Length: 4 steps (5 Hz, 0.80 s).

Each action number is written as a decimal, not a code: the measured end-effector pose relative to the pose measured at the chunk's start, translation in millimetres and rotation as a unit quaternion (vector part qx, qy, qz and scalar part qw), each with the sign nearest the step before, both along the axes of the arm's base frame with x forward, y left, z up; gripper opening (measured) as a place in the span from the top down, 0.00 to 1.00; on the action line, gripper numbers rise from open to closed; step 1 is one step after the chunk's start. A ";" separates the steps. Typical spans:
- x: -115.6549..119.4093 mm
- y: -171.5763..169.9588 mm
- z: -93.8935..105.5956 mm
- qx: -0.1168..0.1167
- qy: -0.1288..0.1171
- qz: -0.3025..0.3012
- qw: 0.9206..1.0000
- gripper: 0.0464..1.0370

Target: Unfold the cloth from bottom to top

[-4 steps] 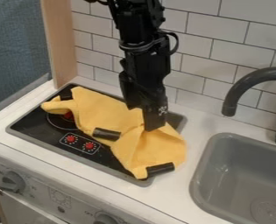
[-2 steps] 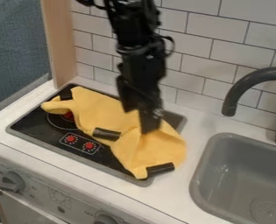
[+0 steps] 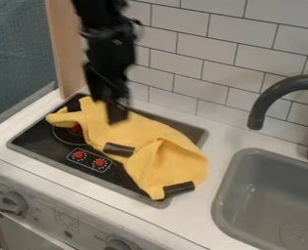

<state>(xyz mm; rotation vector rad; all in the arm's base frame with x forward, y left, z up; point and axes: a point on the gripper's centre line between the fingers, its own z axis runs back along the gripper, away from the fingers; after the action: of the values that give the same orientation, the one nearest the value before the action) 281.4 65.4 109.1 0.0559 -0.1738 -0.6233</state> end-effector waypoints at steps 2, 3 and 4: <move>8.2 24.2 -7.5 0.092 0.003 -0.141 0.986 0.04; 14.1 21.8 -12.4 0.110 0.002 -0.226 0.968 0.04; 11.6 16.4 -28.9 0.100 0.014 -0.255 0.962 0.04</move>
<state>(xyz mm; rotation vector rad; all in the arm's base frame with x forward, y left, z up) 293.0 81.8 80.2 0.2015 -0.0958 -1.1554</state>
